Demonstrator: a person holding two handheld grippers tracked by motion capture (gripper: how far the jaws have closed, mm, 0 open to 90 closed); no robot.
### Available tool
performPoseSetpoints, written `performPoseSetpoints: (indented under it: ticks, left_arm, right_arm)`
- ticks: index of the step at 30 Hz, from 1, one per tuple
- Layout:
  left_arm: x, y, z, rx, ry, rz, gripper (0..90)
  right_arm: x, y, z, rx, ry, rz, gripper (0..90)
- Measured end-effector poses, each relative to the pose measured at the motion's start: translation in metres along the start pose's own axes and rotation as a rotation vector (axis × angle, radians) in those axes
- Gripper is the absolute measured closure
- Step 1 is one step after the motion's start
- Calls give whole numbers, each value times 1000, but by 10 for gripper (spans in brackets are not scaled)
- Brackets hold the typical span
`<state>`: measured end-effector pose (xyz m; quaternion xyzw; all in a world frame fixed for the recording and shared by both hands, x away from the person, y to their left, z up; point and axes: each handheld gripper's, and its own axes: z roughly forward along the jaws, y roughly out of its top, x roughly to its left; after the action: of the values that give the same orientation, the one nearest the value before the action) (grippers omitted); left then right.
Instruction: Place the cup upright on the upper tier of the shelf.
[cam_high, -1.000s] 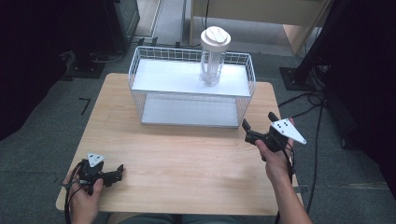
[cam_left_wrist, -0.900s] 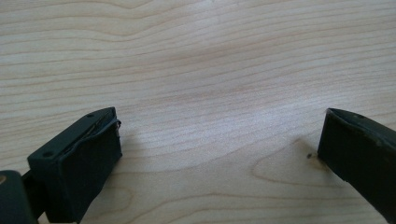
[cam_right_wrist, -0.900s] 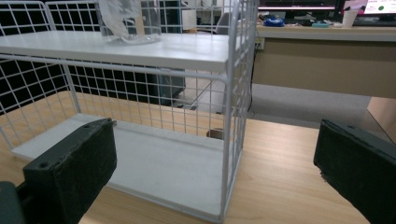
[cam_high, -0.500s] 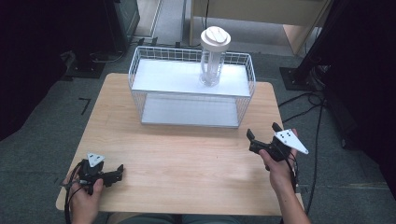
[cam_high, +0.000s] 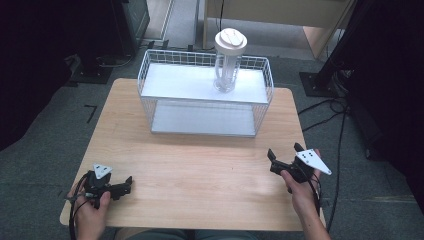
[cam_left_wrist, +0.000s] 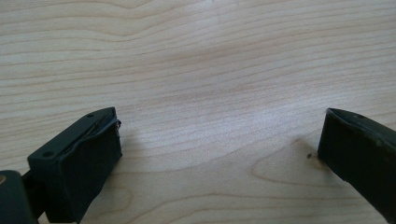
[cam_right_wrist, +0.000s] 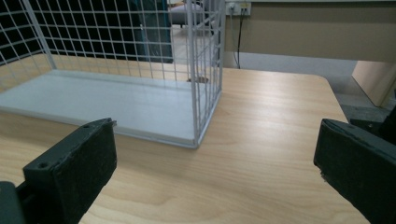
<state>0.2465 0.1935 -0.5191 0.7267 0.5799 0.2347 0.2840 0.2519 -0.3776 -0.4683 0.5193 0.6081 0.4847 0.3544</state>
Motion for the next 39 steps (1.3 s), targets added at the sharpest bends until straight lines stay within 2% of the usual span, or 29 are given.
performPoseSetpoints:
  ticks: [13, 16, 23, 32, 36, 39]
  left_arm:
    - [0, 0, 0, 0, 0, 0, 0]
    - [0, 0, 0, 0, 0, 0, 0]
    - [0, 0, 0, 0, 0, 0, 0]
    - [0, 0, 0, 0, 0, 0, 0]
    - [0, 0, 0, 0, 0, 0, 0]
    - [0, 0, 0, 0, 0, 0, 0]
  right_arm:
    - [-23, -28, -20, 43, -45, 10, 0]
    - [-29, -35, -24, 45, -58, 27, 0]
    - [-36, -50, -33, 86, -80, 13, 0]
    - [-42, -63, -46, 110, -87, 28, 0]
    - [-44, -64, -50, 114, -90, 21, 0]
    - [-44, -66, -55, 145, -109, 19, 0]
